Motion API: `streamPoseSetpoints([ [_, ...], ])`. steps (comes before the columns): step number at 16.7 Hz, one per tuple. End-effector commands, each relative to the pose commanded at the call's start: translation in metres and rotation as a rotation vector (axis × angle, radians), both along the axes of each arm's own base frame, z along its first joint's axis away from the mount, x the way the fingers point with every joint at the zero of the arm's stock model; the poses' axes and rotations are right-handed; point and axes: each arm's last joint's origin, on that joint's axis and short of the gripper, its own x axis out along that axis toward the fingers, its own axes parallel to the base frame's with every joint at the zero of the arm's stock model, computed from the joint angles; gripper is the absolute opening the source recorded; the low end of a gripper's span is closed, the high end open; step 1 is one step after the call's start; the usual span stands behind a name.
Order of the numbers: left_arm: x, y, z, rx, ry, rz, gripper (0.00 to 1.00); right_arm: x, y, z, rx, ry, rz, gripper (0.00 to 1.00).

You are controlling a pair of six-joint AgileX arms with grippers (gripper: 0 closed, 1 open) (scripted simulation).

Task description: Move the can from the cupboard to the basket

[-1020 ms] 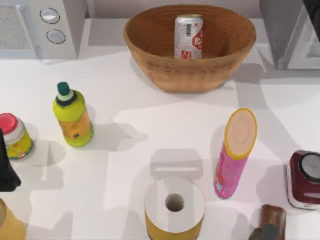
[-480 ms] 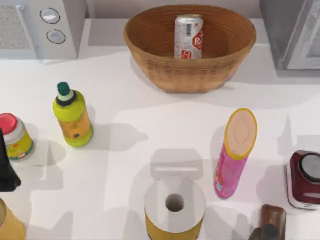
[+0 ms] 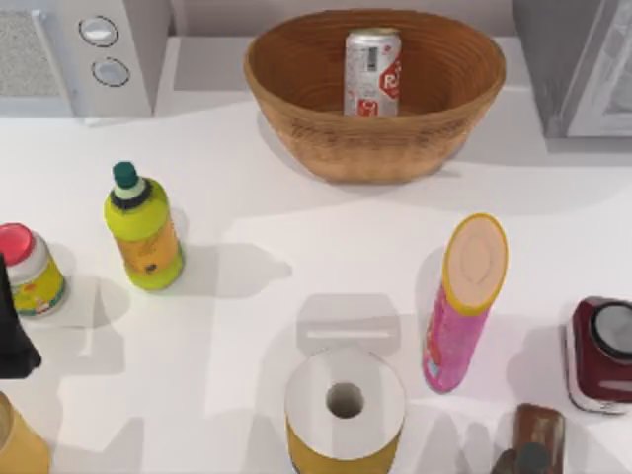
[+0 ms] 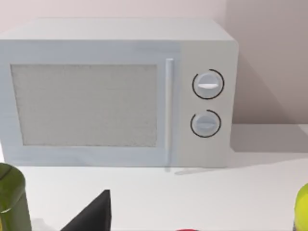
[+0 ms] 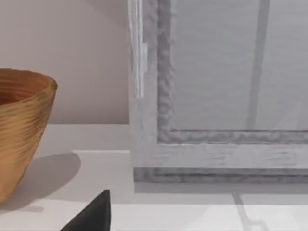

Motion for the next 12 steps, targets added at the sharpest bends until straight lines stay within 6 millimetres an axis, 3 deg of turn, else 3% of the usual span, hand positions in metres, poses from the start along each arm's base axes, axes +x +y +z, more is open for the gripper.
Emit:
streamPoseSetpoints([
  [7, 0.000, 0.000, 0.000, 0.000, 0.000, 0.000, 1.00, 0.000, -0.001, 0.002, 0.002, -0.003, 0.000, 1.00],
  [12, 0.000, 0.000, 0.000, 0.000, 0.000, 0.000, 1.00, 0.010, -0.015, 0.036, 0.021, -0.061, -0.011, 1.00],
])
